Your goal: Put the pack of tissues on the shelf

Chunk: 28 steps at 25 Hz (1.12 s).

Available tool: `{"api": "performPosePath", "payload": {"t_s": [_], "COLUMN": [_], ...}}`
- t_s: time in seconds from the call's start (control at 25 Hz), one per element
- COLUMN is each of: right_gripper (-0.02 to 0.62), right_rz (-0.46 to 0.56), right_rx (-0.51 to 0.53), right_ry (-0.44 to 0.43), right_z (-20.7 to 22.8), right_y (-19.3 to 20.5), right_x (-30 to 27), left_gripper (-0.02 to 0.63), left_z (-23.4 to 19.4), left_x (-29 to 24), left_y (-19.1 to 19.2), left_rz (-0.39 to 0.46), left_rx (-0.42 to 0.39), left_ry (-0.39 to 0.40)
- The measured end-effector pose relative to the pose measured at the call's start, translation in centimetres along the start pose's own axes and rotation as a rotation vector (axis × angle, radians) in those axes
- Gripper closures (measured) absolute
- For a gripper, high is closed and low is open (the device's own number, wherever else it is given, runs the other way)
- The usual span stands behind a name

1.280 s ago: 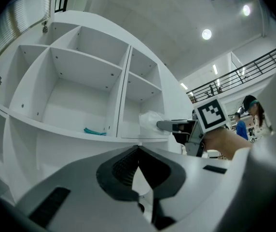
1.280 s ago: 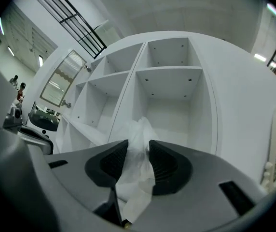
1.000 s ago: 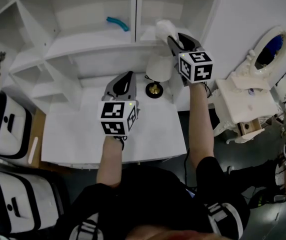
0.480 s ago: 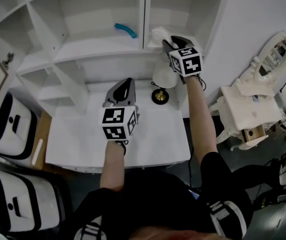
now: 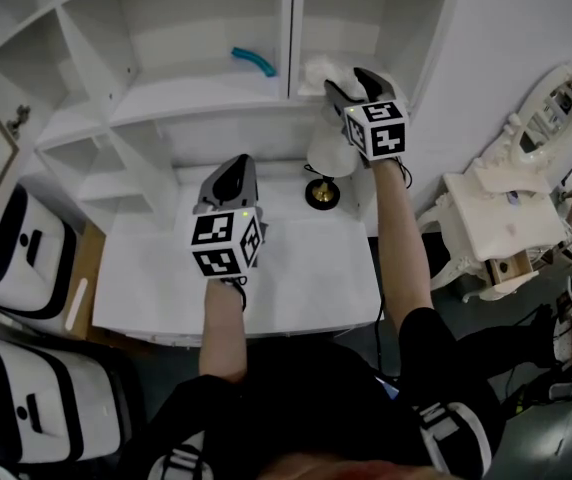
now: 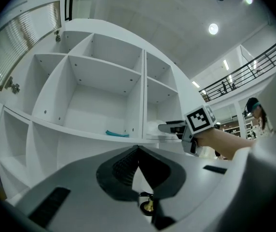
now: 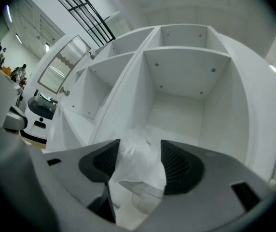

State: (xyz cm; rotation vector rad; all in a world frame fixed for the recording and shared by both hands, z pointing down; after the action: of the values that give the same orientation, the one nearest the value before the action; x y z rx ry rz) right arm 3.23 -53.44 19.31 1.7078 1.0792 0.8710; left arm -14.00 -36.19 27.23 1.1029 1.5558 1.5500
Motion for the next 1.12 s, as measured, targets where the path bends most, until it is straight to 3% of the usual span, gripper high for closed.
{"api": "performPosePath", "payload": {"t_s": [0.36, 0.44, 0.56, 0.92, 1.12], "right_gripper": [0.342, 0.374, 0.474, 0.530, 0.551], "right_rz": [0.146, 0.147, 0.131, -0.004, -0.042], "right_rx": [-0.103, -0.127, -0.151, -0.300, -0.305], "right_ry": [0.036, 0.052, 0.082, 0.143, 0.125], "right_z": [-0.8, -1.3, -2.1, -2.6, -4.5], "right_y": [-2.5, -2.2, -0.7, 5.8, 8.1], "right_x": [6.0, 7.4, 9.4, 14.2, 16.4], "left_gripper": [0.595, 0.595, 0.595, 0.595, 0.595], "left_z": [1.0, 1.4, 1.9, 4.0, 5.0], "left_x": [-0.7, -1.0, -1.1, -1.2, -1.0], "left_y": [1.3, 1.6, 2.3, 5.7, 7.5], "left_rz": [-0.030, -0.034, -0.043, -0.111, -0.141], "left_rx": [0.015, 0.019, 0.032, 0.085, 0.106], "left_ry": [0.034, 0.045, 0.052, 0.089, 0.098]}}
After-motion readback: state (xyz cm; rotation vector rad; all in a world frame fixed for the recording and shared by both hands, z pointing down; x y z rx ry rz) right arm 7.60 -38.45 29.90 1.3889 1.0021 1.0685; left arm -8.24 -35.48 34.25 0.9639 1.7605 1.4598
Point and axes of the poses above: the fingertips, and each gripper's own axes: x backward along the fingers, z to its right, y out of its underside, the point moved 3 cm from there along x, backward along the fingers, and after that the axes turned 12 degrees about y, right-handed, at the moved point
